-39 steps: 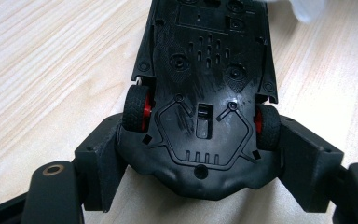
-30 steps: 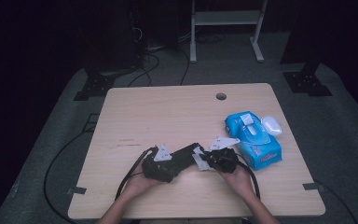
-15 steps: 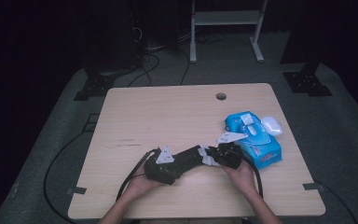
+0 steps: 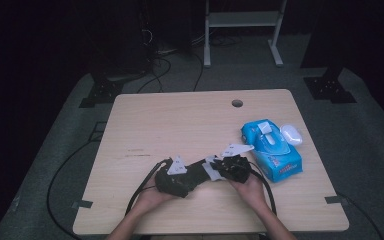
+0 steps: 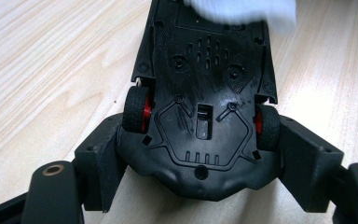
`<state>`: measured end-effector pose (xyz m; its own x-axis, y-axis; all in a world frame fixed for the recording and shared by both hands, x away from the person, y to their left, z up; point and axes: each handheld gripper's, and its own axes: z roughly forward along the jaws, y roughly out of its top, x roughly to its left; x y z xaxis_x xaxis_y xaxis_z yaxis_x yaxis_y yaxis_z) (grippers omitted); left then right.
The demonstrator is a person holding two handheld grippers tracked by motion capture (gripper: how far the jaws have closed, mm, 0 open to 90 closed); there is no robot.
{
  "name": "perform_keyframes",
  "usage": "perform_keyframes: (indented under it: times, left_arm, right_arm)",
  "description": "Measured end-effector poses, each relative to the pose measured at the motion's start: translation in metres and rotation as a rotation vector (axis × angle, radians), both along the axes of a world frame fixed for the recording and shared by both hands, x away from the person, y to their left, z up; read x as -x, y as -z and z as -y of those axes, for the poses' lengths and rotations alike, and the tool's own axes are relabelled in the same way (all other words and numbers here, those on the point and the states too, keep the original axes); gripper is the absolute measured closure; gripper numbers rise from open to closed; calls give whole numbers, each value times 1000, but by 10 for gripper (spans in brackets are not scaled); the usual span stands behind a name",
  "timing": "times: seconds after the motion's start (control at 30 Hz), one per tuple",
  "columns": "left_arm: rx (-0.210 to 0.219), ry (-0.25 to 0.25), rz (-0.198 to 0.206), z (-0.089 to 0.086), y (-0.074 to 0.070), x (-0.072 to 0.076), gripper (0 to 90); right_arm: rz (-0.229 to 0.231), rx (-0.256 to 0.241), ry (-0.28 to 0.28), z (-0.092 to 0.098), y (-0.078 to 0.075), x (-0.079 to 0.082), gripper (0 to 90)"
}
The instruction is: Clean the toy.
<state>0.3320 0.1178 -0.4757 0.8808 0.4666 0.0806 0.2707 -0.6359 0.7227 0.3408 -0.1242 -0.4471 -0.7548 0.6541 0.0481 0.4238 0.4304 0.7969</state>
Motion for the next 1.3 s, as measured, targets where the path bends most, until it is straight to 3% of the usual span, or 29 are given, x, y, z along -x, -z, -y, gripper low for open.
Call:
perform_keyframes:
  times: [0.1, 0.23, 0.3, 0.43, 0.53, 0.63, 0.7, 0.8, 0.93, 1.0, 1.07, 1.13, 1.2, 1.3]
  left_arm:
    - [-2, -1, 0, 0, 0, 1, 244]
    - [-10, 2, 5, 1, 0, 2, 244]
    - [-6, -1, 10, 2, 0, 2, 244]
    - [-6, 5, 2, 5, 0, 4, 244]
    - [-10, 7, 4, 5, 0, 4, 244]
    - [-10, 8, 2, 4, 0, 4, 244]
    - [5, 7, -5, 3, 0, 2, 244]
    - [16, 1, -15, 3, 0, 1, 244]
    - [11, 1, -14, 2, 0, 1, 244]
    - [19, -2, -19, 2, 0, 1, 244]
    - [22, -3, -20, 2, 0, 1, 244]
    - [24, -5, -21, 2, 0, 0, 244]
    - [22, -5, -20, 2, 0, 1, 244]
    - [-1, 5, -13, 2, 1, 1, 244]
  right_arm:
    - [24, 30, -43, -13, 0, 4, 817]
    - [-5, 8, 11, -1, -1, -2, 818]
    - [2, 23, 4, -3, -3, 0, 818]
    - [-6, 43, -116, -34, -1, 8, 818]
    - [-43, 19, -205, -56, 1, 10, 817]
    - [-52, 9, -249, -66, 3, 10, 817]
    - [-65, -12, -226, -62, 2, 5, 817]
    - [-83, -50, -120, -56, 0, -7, 819]
    - [-66, -17, -160, -70, 1, 0, 819]
    - [-78, -14, -176, -73, 1, -1, 819]
    - [-114, -42, -156, -67, -1, -8, 819]
    - [-105, -40, -119, -61, -1, -12, 819]
    - [-67, -18, -89, -60, -2, -10, 820]
    - [-19, 16, -139, -70, 0, 1, 817]
